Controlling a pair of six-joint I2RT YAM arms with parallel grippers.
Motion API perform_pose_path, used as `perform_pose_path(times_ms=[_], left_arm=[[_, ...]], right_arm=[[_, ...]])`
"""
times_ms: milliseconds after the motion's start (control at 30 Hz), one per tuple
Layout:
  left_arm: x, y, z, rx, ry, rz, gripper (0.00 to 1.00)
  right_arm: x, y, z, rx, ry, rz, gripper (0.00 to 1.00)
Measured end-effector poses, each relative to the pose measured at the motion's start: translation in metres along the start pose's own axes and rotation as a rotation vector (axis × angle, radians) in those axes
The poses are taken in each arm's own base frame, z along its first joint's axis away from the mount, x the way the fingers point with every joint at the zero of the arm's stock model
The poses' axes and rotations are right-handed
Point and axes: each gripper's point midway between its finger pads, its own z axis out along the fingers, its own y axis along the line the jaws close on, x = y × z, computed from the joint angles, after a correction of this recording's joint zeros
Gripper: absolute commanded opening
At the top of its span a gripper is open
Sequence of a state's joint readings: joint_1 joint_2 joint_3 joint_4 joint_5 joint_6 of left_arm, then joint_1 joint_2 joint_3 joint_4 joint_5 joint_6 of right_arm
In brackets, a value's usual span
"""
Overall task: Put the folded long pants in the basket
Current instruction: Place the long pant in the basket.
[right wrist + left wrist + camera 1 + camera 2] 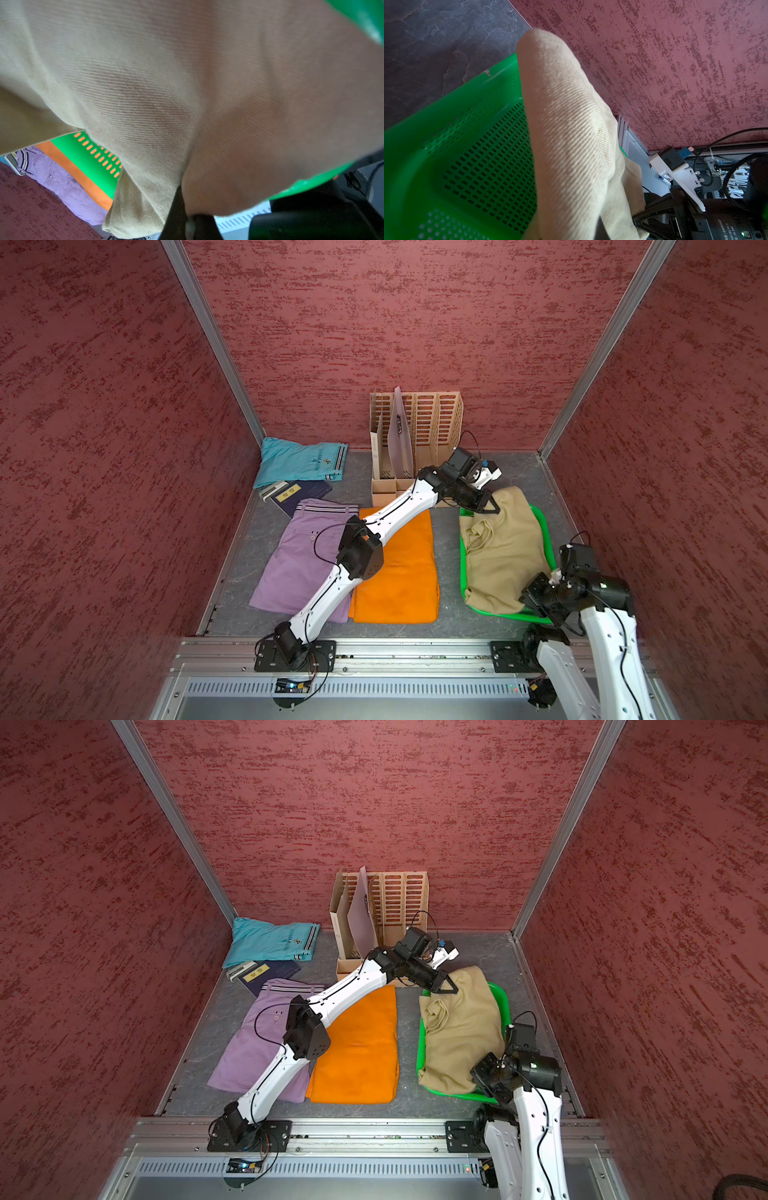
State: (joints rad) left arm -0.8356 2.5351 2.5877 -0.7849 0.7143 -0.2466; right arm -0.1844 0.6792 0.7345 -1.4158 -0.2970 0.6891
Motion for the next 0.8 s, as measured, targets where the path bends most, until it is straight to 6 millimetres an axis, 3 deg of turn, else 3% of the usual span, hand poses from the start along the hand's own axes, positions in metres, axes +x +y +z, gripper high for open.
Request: perform_pose_path(times_ms=[200, 467, 600, 633, 700, 767, 800], left_arm=[[0.007, 0.013, 0.016, -0.026, 0.012, 0.039, 0.00], [0.017, 0.013, 0.032, -0.054, 0.033, 0.081, 0.00], [0.018, 0.014, 0.033, -0.063, 0.032, 0.093, 0.00], [0.017, 0.014, 0.033, -0.066, 0.029, 0.096, 0.10], [0.014, 0.014, 0.033, -0.066, 0.019, 0.110, 0.59], [0.006, 0.010, 0.032, -0.057, -0.008, 0.132, 0.85], [0.002, 0.008, 0.030, -0.053, -0.023, 0.144, 0.93]], right_arm=[[0.005, -0.004, 0.029, -0.001, 0.064, 0.044, 0.02], [0.012, -0.006, 0.035, 0.024, 0.102, -0.001, 0.10], [0.014, -0.006, 0.040, 0.031, 0.116, -0.014, 0.38], [0.013, -0.005, 0.040, 0.028, 0.114, -0.012, 0.43], [0.010, -0.001, 0.037, 0.022, 0.103, -0.026, 0.51], [0.007, 0.003, 0.029, 0.029, 0.097, -0.031, 0.53], [0.004, 0.008, 0.023, 0.026, 0.083, -0.038, 0.53]])
